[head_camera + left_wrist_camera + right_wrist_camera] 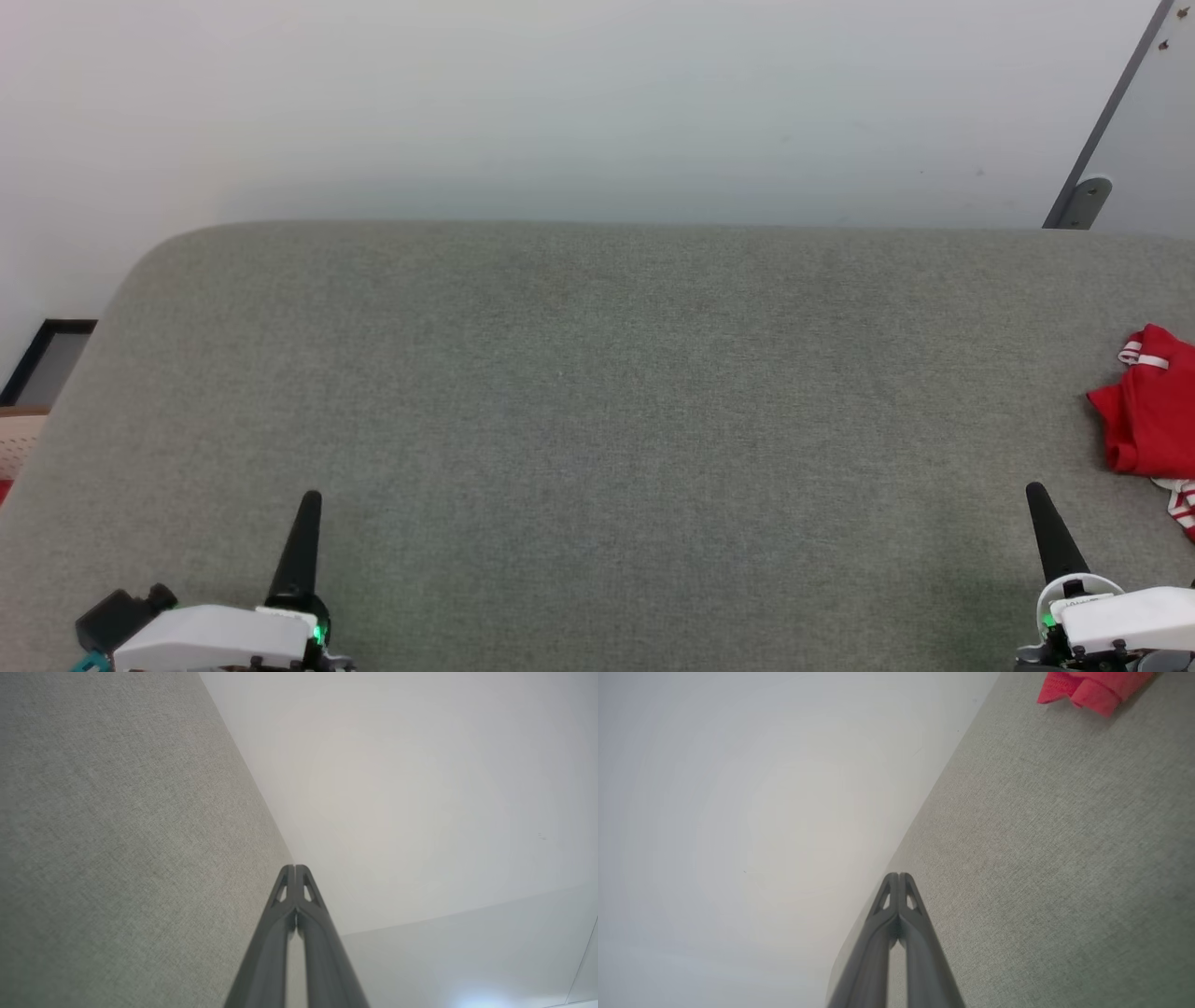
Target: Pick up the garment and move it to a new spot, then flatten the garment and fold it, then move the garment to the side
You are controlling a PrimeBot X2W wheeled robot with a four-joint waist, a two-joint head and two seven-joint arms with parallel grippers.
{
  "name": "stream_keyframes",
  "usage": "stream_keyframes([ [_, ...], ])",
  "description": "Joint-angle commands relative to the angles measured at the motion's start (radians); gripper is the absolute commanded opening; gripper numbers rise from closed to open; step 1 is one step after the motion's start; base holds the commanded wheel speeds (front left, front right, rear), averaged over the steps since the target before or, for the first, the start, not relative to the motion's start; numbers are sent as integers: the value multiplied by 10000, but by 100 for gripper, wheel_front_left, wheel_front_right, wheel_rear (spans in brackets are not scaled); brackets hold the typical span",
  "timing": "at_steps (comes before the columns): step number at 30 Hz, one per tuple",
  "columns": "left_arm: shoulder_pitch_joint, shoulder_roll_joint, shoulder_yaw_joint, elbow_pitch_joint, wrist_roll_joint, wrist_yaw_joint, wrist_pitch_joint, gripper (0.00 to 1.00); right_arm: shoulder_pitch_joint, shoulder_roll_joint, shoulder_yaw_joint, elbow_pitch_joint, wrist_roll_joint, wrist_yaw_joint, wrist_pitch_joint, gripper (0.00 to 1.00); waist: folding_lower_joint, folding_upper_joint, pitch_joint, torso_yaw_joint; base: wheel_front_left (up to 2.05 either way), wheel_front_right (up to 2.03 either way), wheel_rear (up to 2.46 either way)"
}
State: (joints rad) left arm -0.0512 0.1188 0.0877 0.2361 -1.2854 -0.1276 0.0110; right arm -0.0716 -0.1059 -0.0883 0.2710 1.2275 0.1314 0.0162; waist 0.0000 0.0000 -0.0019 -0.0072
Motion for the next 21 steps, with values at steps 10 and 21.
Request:
stream_keyframes([
  [10, -292, -171, 107, -22, -926, -38, 301, 0, -254, 152, -104, -160, 1091, -9, 275, 0, 0, 0, 11, 16, 0, 0, 0],
  [21, -392, -344, 166, 13, -1676, -43, 532, 0, -301, 292, -167, -199, 1958, -10, 509, 0, 0, 0, 22, 31, 0, 0, 0],
])
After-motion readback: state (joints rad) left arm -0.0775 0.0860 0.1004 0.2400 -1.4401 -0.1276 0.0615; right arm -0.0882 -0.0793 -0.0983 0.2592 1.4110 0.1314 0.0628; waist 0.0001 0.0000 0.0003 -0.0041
